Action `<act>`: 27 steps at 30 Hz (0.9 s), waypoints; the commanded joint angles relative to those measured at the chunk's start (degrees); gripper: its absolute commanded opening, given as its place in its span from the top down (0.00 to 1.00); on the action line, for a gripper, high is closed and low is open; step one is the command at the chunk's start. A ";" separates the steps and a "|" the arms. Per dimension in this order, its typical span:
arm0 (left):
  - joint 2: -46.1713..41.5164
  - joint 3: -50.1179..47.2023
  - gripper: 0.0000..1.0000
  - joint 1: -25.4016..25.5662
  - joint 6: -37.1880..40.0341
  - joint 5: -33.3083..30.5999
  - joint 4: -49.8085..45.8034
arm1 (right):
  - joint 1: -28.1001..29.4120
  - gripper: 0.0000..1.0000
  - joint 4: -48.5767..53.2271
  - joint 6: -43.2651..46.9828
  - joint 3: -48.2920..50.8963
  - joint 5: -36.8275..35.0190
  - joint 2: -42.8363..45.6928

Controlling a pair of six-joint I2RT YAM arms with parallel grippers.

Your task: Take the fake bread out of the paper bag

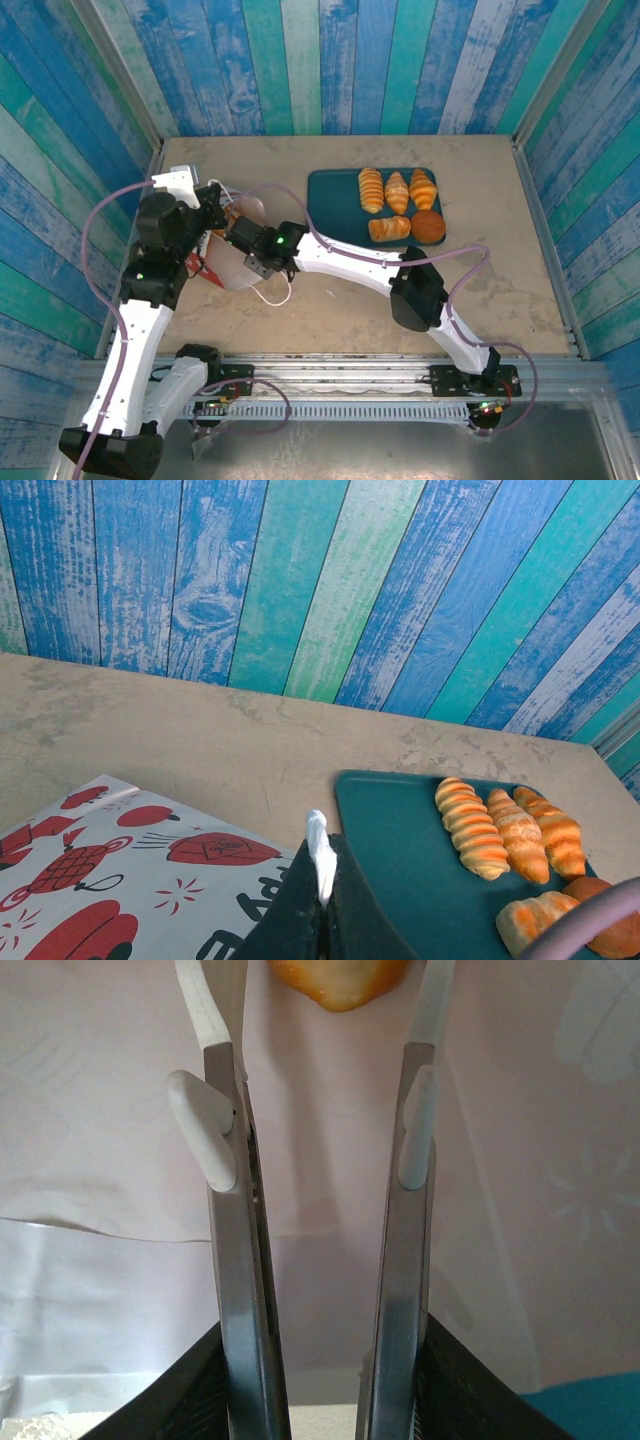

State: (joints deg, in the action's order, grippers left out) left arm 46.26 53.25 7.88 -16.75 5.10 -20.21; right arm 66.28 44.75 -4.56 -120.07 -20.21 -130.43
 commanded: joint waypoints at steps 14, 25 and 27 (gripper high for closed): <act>-0.97 -0.52 1.00 0.01 -0.34 0.78 2.62 | -0.83 0.58 1.90 -3.83 -4.62 0.51 -3.86; 0.53 -1.75 1.00 0.02 -1.54 2.06 4.37 | -1.15 0.66 2.67 -3.50 -3.26 4.89 0.23; 1.30 -2.01 1.00 0.03 -2.04 2.91 4.90 | -1.52 0.67 2.67 -4.20 -2.49 6.97 1.75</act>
State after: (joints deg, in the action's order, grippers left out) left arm 46.81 51.94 7.88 -17.76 6.42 -18.06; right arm 65.28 46.78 -7.68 -122.67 -16.56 -133.25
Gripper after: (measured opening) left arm 0.045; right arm 0.344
